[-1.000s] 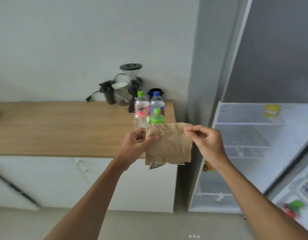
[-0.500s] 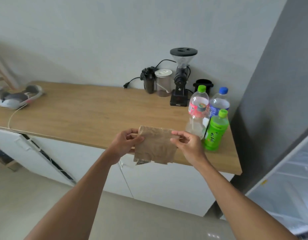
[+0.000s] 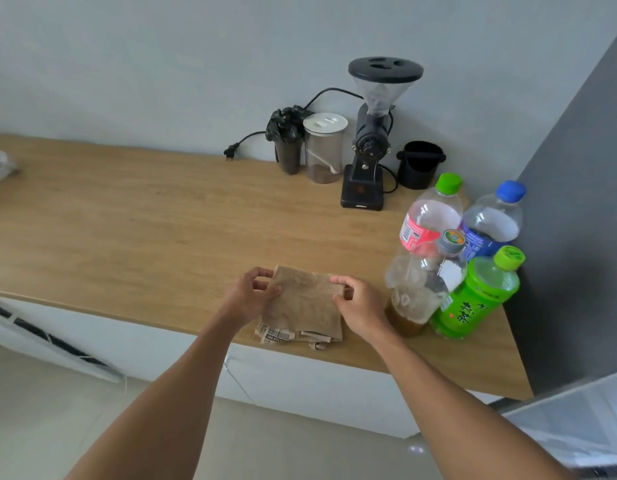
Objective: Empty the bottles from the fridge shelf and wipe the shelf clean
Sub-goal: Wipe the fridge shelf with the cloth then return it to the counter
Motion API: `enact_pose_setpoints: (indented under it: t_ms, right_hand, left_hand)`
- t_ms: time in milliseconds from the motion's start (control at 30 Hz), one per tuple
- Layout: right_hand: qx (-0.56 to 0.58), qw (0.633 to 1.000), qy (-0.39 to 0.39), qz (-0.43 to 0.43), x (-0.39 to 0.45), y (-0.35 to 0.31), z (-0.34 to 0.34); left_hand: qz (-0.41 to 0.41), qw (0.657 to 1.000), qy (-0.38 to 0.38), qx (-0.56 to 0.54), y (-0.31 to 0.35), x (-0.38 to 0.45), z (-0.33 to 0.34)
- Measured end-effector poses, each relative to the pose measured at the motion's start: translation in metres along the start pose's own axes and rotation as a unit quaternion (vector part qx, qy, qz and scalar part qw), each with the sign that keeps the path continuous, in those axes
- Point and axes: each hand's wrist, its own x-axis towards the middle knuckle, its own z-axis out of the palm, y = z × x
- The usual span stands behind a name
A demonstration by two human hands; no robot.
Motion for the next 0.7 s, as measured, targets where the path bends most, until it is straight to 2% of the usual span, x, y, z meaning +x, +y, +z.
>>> enact_pose_setpoints:
  t_ms: [200,367,533,700]
  right_hand:
    - [-0.025,0.999,0.033,-0.023,-0.011,0.004,0.008]
    - [-0.038,0.997,0.021,-0.059,-0.051,0.006,-0.001]
    - [-0.031,0.994,0.012,-0.105,-0.102,-0.009,-0.035]
    - [-0.013,0.992,0.061,-0.114,-0.164,-0.032,-0.096]
  left_hand:
    - [0.012,0.993,0.037,0.113,-0.005,-0.003,0.009]
    - [0.041,0.981,0.066,0.179,-0.002,-0.031,0.009]
    - [0.098,0.976,0.077,0.18,0.015,-0.083,0.02]
    - [0.154,0.975,0.046,0.154,0.043,-0.16,0.044]
